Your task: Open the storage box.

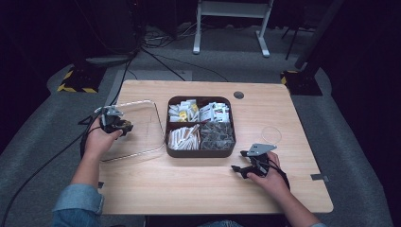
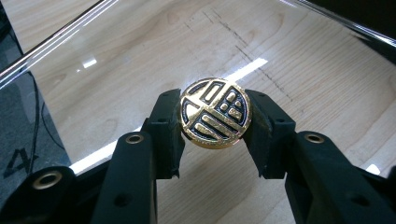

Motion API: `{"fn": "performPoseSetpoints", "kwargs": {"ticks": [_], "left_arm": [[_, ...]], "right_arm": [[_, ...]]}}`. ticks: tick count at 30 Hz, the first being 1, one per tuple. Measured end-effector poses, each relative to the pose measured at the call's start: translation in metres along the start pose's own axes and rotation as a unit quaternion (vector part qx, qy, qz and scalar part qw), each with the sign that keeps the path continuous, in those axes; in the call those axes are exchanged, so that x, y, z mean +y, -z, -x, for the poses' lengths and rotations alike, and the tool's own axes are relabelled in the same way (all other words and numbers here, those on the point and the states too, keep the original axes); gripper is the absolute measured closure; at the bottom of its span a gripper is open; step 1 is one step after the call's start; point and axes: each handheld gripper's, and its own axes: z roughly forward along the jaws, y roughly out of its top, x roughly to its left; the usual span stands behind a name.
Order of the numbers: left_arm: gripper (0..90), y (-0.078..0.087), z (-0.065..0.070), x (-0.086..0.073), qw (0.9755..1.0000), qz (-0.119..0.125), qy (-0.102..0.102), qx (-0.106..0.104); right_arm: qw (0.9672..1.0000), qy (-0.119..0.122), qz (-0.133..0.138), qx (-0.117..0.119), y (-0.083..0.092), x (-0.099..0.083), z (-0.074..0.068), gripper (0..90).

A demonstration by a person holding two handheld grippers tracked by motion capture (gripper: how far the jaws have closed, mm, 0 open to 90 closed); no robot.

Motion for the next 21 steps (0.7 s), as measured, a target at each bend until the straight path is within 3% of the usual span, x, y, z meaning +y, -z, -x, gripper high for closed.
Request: {"fn": "performPoseSetpoints", "kwargs": {"ticks": [10, 16, 21], "left_arm": [[58.4, -0.012, 0.002, -0.006, 0.9999, -0.010, 0.002, -0.004], [58.3, -0.017, 0.003, -0.006, 0.9997, -0.025, -0.007, -0.003], [58.3, -0.020, 0.002, -0.010, 0.9998, -0.017, 0.008, -0.011]], "right_arm": [[1.0000, 0.000, 0.000, 0.000, 0.000, 0.000, 0.000, 24.8], [1.0000, 0.000, 0.000, 0.000, 0.000, 0.000, 0.000, 24.7], [1.0000, 0.000, 0.000, 0.000, 0.000, 0.000, 0.000, 24.7]]}}
